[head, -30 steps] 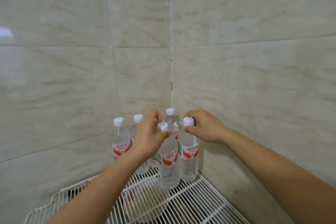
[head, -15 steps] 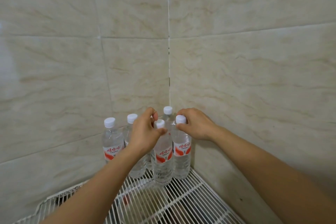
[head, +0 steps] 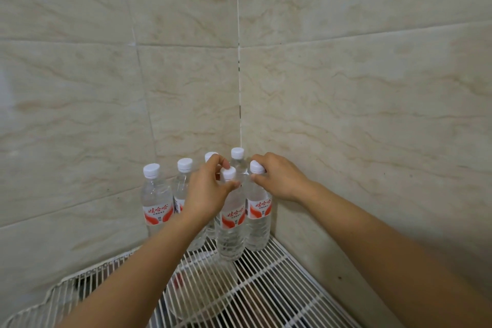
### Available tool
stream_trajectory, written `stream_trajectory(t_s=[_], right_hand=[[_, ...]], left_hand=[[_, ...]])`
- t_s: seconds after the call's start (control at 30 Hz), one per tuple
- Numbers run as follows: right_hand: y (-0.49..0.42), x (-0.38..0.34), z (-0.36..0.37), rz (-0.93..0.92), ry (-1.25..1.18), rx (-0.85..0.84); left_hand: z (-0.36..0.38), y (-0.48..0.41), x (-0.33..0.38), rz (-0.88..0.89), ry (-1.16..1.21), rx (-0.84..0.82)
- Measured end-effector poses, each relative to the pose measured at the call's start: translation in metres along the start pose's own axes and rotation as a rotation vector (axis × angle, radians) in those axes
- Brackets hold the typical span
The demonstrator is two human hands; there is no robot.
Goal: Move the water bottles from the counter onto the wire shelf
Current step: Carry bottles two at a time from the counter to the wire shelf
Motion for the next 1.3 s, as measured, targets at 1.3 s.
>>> stream_trajectory(t_s=[1.3], right_hand=[[0.292,-0.268,0.122,-0.453,-0.191,-0.44]], left_hand=[[-0.305,0.377,-0.079,-0.499,-0.674,0.31]])
Point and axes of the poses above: each hand's wrist, its own y-axis away from the middle knuckle, its own z-axis out of the palm, x = y × z, the point moved 4 cm from there along -y, towards the middle knuckle, and after that the axes turned 9 degrees about x, right-handed, at the moved point
